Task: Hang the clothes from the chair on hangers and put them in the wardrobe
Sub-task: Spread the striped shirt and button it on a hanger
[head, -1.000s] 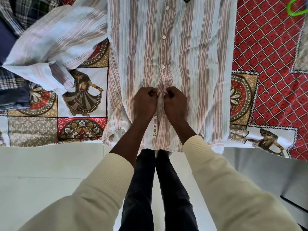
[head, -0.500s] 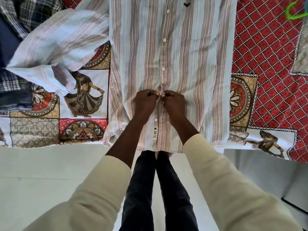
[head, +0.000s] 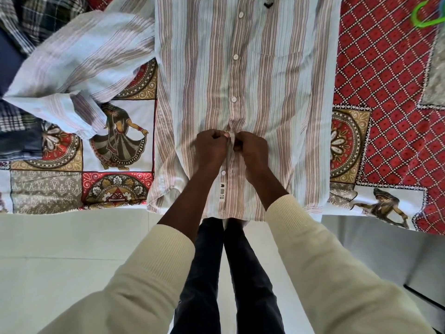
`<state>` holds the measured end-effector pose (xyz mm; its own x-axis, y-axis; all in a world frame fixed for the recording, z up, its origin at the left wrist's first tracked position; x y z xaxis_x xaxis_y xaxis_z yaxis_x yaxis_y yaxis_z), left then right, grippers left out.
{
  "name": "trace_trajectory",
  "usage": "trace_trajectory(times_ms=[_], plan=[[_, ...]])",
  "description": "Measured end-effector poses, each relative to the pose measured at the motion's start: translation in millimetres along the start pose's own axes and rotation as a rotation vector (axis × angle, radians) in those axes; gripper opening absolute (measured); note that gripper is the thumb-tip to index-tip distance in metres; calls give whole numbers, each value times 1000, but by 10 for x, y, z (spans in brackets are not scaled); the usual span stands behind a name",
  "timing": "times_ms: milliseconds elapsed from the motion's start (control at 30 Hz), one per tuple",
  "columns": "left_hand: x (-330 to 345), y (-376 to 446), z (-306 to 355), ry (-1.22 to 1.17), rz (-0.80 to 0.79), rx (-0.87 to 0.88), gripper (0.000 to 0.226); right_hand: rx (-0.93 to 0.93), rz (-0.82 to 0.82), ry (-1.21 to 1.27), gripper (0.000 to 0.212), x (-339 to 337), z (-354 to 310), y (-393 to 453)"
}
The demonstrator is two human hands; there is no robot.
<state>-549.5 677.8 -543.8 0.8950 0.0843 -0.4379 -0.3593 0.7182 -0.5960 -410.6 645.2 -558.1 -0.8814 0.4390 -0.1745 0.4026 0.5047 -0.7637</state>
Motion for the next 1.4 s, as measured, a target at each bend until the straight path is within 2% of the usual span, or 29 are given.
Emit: trace_trajectory(times_ms=[100, 167, 300, 400, 600, 700, 800, 967, 1067, 1200, 1333, 1400], plan=[[-6, 12, -28, -45, -25, -48, 9, 65, 33, 80, 12, -45, -13, 14], [-4, 24, -49, -100, -71, -103, 9, 25, 36, 84, 9, -38, -54, 17], [10, 13, -27, -181, -170, -170, 12, -54, 40, 50, 14, -5, -65, 33], [17, 33, -31, -176, -186, -191, 10, -125, 70, -49, 8, 5, -75, 57], [38, 100, -17, -98, -167, -208, 14, -332, 79, -281, 11, 69, -197, 8], [53, 110, -19, -99, -153, -225, 16, -378, 77, -332, 16, 64, -226, 6], [69, 112, -63, -121, -161, -180, 15, -392, 27, -415, 5, 57, -232, 68], [64, 78, -56, -101, -186, -38, 17, -456, -17, -509, 10, 78, -295, 43], [59, 50, -32, -92, -196, 5, 19, -428, -18, -469, 11, 77, -256, 48], [23, 90, -51, -121, -134, 24, 18, -381, -43, -387, 10, 128, -213, -7], [42, 87, -116, -208, -172, 56, 4, -333, -48, -351, 9, 107, -150, 1], [26, 59, -112, -249, -159, 73, 27, -324, -58, -348, 11, 99, -150, 29]])
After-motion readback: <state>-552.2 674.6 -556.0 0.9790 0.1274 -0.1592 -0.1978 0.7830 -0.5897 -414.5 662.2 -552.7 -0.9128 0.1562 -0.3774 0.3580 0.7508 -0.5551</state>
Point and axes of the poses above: each hand's wrist, its own y-axis towards the middle knuckle, its own x-axis out of the palm, z = x × y, the point moved 8 cm from there along y, towards the middle knuckle, and after that the axes turned 6 degrees about z, right-handed, at the moved point
